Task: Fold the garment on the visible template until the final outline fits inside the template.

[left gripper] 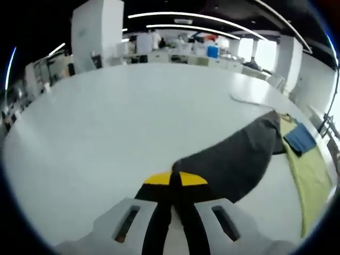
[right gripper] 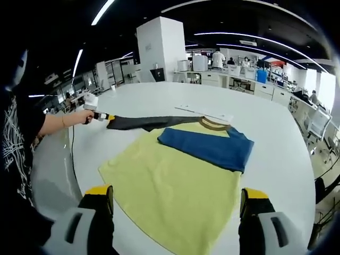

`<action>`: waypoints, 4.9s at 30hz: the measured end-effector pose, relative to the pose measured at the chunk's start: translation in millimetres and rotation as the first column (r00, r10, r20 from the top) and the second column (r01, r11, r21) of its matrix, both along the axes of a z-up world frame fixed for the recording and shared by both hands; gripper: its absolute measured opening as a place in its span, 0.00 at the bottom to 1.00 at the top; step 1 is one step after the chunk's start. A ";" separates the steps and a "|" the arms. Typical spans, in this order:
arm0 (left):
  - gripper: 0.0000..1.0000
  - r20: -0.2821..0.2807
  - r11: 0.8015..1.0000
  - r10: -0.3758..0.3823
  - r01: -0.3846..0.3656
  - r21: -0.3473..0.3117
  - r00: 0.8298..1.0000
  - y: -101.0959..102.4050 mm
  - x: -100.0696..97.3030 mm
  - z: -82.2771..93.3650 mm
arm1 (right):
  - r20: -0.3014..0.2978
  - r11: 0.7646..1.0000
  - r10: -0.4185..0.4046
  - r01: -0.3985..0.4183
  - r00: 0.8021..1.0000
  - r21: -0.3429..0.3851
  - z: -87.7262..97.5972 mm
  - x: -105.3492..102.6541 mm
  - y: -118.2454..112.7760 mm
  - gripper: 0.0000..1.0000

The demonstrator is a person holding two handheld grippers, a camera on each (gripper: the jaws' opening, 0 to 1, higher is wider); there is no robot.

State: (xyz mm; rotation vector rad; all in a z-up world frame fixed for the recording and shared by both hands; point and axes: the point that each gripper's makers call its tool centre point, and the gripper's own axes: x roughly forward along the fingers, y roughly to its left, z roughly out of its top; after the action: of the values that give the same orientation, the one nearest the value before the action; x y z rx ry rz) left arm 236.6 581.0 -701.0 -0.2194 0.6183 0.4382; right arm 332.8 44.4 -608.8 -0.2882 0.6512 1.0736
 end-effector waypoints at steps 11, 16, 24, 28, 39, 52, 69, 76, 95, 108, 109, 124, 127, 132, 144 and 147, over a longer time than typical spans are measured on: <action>0.01 -0.086 0.990 -0.050 0.060 0.125 0.995 19.3 19.1 -5.6 | -0.012 1.000 -0.010 0.010 1.000 -0.015 -4.0 -2.0 -2.5 0.99; 0.01 -0.093 0.988 -0.054 0.067 0.141 0.994 25.4 27.6 -6.2 | -0.015 1.000 -0.014 0.014 1.000 -0.018 -4.4 -1.9 -2.7 0.99; 0.01 -0.102 0.987 -0.050 0.065 0.149 0.994 32.3 33.3 -6.9 | -0.024 1.000 -0.014 0.014 1.000 -0.018 -7.0 -3.3 -0.4 0.99; 0.01 -0.110 0.987 -0.049 0.065 0.148 0.993 36.0 35.0 -9.0 | -0.029 1.000 -0.013 0.012 1.000 -0.021 -8.6 -3.8 0.4 0.99; 0.05 -0.125 0.989 -0.036 0.053 0.139 0.992 35.4 30.3 -13.4 | -0.030 1.000 -0.017 0.017 0.999 -0.019 -8.7 -4.9 1.5 0.99; 0.17 -0.082 0.990 -0.015 0.026 0.136 0.997 32.2 15.2 6.9 | -0.016 1.000 -0.014 0.014 1.000 -0.002 -3.1 -3.4 4.8 0.99; 0.33 -0.063 0.998 -0.018 0.022 0.061 0.998 4.3 1.1 7.6 | -0.019 1.000 0.012 -0.012 1.000 0.019 1.2 -10.0 10.3 0.99; 0.29 -0.069 0.999 0.033 -0.033 0.002 0.997 -4.2 -7.5 -0.8 | -0.017 1.000 -0.001 0.002 1.000 0.027 1.8 -9.5 8.6 0.99; 0.16 -0.083 0.988 0.121 -0.128 -0.088 0.989 -7.5 -13.8 -17.3 | -0.015 1.000 0.000 0.001 1.000 0.018 -0.3 -8.1 6.3 0.99; 0.06 -0.134 0.982 0.174 -0.182 -0.045 0.975 -5.7 -11.4 -18.0 | -0.017 1.000 0.001 -0.002 1.000 -0.004 -4.5 -8.5 3.8 0.99; 0.05 -0.132 0.981 0.176 -0.184 -0.053 0.976 -5.9 -11.4 -18.3 | -0.019 1.000 -0.001 0.001 1.000 0.001 -4.2 -8.6 3.7 0.99; 0.01 -0.127 0.997 0.066 -0.059 0.057 0.990 2.8 4.7 -1.5 | -0.027 1.000 0.008 -0.008 1.000 -0.008 -8.6 -13.5 2.8 0.99; 0.01 -0.122 0.997 0.054 -0.047 0.063 0.991 4.6 10.0 3.1 | -0.035 1.000 0.012 -0.012 0.999 -0.004 -9.3 -16.4 2.7 0.99; 0.01 -0.105 0.997 0.039 -0.031 0.077 0.994 2.5 18.3 12.5 | -0.039 1.000 0.017 -0.017 0.999 0.006 -9.2 -18.7 3.2 0.99; 0.02 -0.045 0.995 -0.011 0.015 0.100 0.999 -10.4 41.3 38.9 | -0.032 1.000 0.013 -0.012 0.999 0.021 -7.2 -18.7 -0.9 1.00; 0.02 -0.031 0.993 -0.036 0.039 0.109 0.999 -18.0 49.7 47.2 | -0.034 1.000 0.013 -0.012 0.999 0.028 -7.3 -19.8 -1.7 1.00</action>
State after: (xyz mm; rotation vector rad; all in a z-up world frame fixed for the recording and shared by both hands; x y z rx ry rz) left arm 286.2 563.0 -653.9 -0.0964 0.6242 0.4385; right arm 313.1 42.8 -616.1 -0.2509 0.6654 1.1005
